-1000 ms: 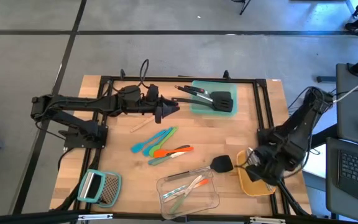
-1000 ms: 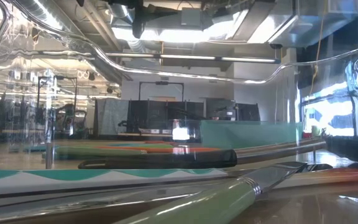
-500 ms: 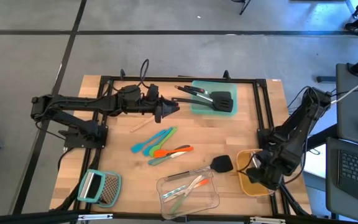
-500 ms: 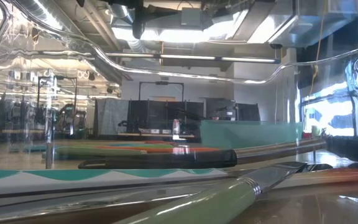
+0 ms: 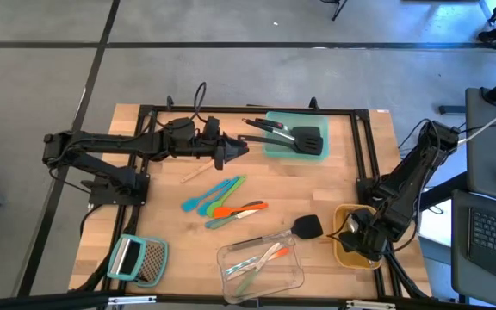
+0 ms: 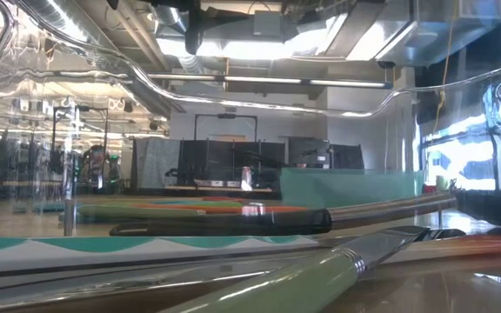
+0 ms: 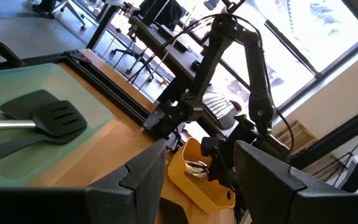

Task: Pick & Place Kitchen Items
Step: Put the silver rice scooper into the yellow bin, then put the green spatula into the green bin

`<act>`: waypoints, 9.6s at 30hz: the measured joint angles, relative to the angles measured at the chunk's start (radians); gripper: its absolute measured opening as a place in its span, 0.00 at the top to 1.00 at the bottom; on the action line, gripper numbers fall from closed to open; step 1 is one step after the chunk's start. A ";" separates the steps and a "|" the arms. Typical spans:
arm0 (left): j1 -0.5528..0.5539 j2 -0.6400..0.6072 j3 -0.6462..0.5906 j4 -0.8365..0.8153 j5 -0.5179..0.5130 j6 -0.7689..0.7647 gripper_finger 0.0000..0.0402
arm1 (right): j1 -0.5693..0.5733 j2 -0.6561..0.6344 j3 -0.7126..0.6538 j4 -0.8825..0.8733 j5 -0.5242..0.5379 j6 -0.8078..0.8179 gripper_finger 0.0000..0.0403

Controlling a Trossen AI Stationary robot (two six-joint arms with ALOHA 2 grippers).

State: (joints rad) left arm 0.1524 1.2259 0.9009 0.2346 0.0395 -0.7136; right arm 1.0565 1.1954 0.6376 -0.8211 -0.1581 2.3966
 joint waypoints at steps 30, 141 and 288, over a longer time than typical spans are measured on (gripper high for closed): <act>0.000 0.001 0.000 -0.004 -0.007 0.044 0.54 | -0.191 -0.050 0.571 -0.655 0.496 -0.612 0.37; -0.708 -0.134 -0.360 -0.606 -0.793 -0.653 0.54 | -1.155 0.876 0.975 0.357 -0.057 -2.519 0.46; -0.196 0.173 -0.368 -0.429 -0.099 0.078 0.65 | -0.992 1.092 0.987 0.227 0.210 -2.564 0.85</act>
State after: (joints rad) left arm -0.0437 1.3993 0.5327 -0.1944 -0.0592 -0.6358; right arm 0.0647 2.2875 1.6249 -0.5945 0.0521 -0.1673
